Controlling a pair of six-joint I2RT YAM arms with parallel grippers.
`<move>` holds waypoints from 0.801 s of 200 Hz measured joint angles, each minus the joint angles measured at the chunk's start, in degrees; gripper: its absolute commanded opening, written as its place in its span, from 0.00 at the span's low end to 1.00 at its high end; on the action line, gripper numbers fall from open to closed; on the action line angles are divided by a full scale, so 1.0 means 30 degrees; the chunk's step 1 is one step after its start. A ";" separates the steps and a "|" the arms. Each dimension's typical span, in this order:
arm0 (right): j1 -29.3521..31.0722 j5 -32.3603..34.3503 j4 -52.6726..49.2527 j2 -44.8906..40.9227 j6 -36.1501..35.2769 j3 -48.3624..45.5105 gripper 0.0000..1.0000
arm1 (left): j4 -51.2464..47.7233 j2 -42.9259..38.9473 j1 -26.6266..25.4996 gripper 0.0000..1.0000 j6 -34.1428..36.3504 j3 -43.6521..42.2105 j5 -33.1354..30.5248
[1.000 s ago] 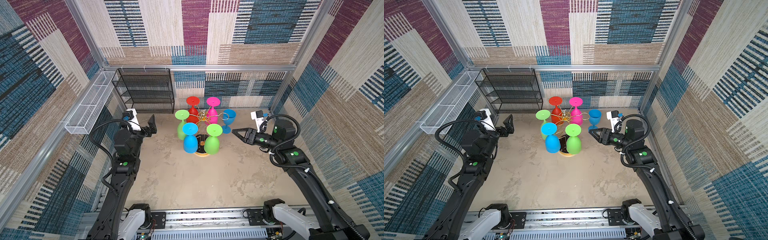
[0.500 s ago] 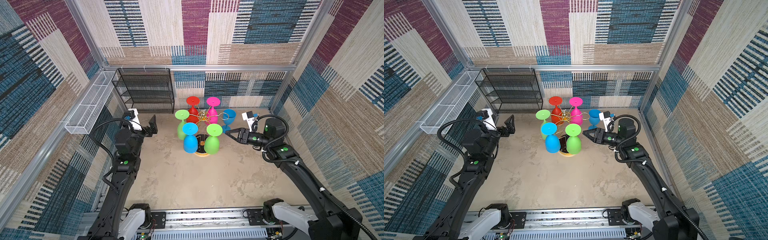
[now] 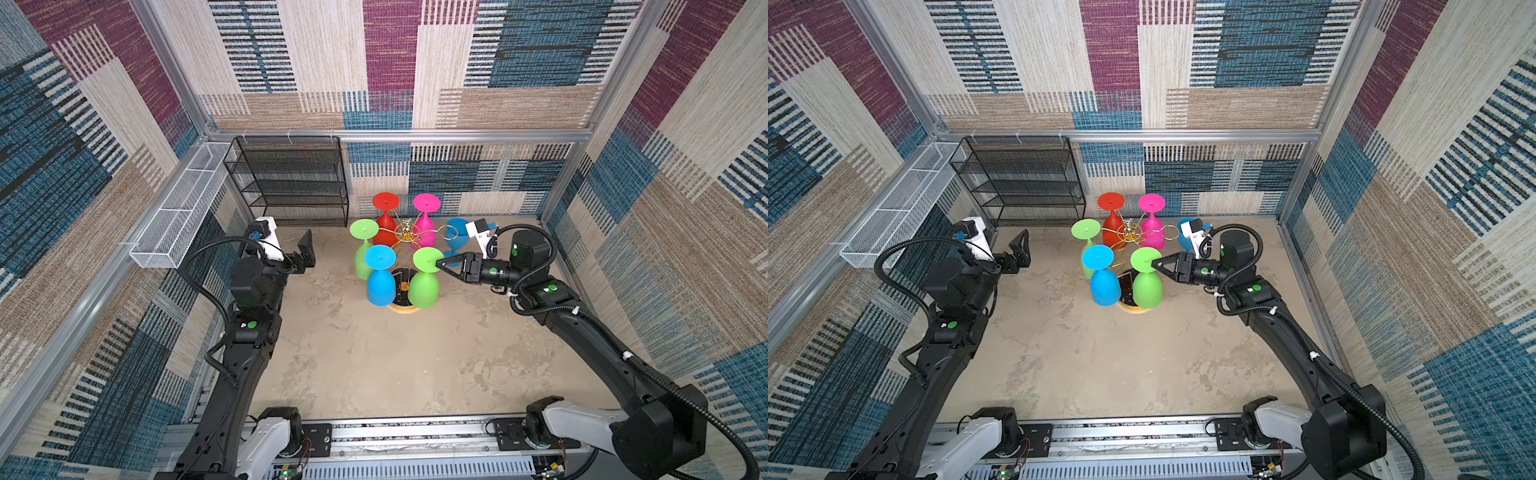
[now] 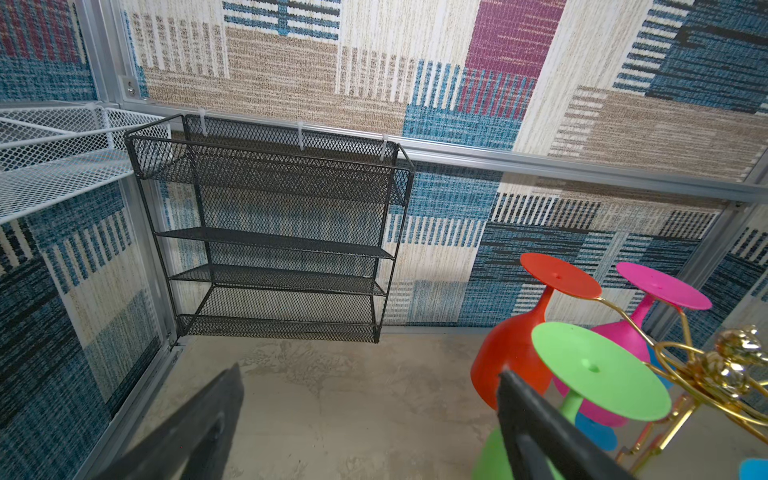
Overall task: Take the wine glass off the wine glass rack
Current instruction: 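Move the open right gripper toward the green glass on the rack, then close the right gripper on the green glass's base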
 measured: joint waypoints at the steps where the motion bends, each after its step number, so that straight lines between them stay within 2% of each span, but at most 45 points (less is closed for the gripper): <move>1: 0.0007 -0.0007 0.0000 0.0015 0.0007 0.0015 0.36 | 0.0000 0.0000 0.0000 0.97 0.0000 0.0000 0.0000; 126: 0.0015 -0.0357 0.0291 0.0488 0.0532 0.0342 0.11 | 0.0036 0.0022 0.0015 0.97 -0.0007 0.0000 0.0000; 160: 0.0015 -0.0634 0.0444 0.0466 0.0845 0.0342 0.07 | 0.0051 0.0022 0.0015 0.97 -0.0015 0.0000 0.0000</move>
